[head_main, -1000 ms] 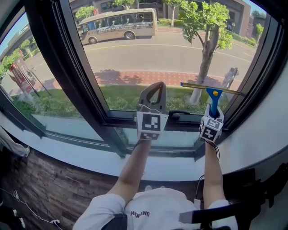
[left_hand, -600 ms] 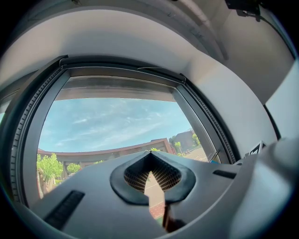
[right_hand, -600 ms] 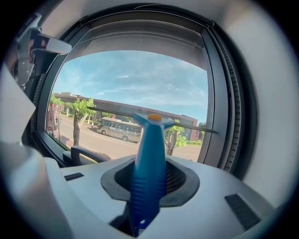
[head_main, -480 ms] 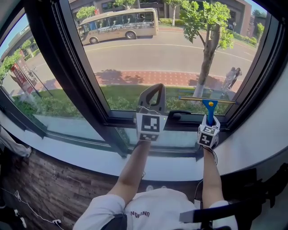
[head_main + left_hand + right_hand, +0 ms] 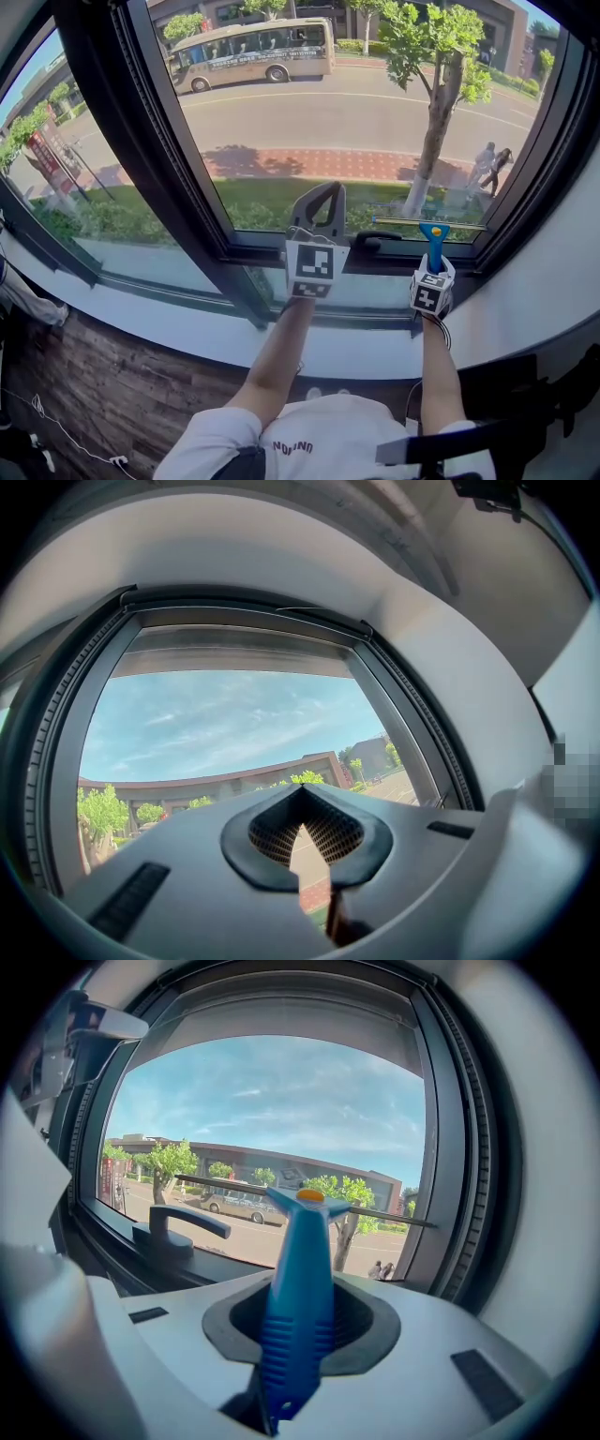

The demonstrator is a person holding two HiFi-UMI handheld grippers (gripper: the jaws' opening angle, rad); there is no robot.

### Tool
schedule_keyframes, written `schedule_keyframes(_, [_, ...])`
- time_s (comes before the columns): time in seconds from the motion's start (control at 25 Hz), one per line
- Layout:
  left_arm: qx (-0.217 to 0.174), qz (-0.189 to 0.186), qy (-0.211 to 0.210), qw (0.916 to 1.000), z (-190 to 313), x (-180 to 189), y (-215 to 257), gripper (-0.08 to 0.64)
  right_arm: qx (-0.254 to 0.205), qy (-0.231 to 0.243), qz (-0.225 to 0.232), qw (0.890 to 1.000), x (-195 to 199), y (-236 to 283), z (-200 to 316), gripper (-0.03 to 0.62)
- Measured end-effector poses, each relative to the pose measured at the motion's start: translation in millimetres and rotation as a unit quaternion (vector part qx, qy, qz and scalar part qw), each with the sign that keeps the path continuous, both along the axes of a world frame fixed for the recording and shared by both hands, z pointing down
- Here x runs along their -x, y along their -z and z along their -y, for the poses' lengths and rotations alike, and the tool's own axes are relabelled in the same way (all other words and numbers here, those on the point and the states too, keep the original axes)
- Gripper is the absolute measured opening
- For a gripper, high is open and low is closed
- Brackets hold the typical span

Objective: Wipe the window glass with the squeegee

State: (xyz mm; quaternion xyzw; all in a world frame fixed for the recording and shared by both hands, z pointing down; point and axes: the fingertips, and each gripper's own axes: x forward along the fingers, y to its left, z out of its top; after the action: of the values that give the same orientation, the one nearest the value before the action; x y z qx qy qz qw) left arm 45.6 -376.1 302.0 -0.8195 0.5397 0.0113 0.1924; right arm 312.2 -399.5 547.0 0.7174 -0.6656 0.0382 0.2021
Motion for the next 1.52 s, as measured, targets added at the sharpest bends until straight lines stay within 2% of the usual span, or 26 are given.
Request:
schedule_keyframes(0.48, [0.009,0.005,0.006,0.9999,1.7,5.4,-8.6,0.002,0.046,-0.016,0.027,0.998,-1.8,-38.7,-9.0,0.104])
schedule_keyframes(0.68, [0.012,-0.007,0.007,0.9999,4.0,10.5,-10.9,0.003,0.028,-0.019,0.028,0.999,-2.3,-35.8,-8.7,0.104])
schedule_keyframes(0.84, [0.007,-0.019,0.015,0.9997,5.1,19.8,-8.4,0.003,-0.025,-0.016,0.019,0.999,9.6,8.4,-18.1,0.104])
schedule_keyframes(1.04, [-0.010,-0.046,0.028,0.9985,0.8,35.8,1.1,0.003,-0.123,0.009,0.019,0.992,45.9,107.6,-23.4,0.104])
schedule_keyframes(1.12, [-0.014,-0.046,0.033,0.9983,1.5,40.6,3.7,0.003,-0.174,0.017,0.026,0.984,63.8,155.3,-24.9,0.104])
schedule_keyframes(1.28, [-0.020,-0.052,0.038,0.9977,-0.4,50.0,9.1,0.003,-0.274,0.040,0.053,0.959,103.4,248.9,-24.6,0.104])
schedule_keyframes(1.52, [-0.020,-0.056,0.041,0.9974,-3.2,56.4,8.9,0.003,-0.360,0.061,0.049,0.930,156.7,362.0,-8.0,0.104])
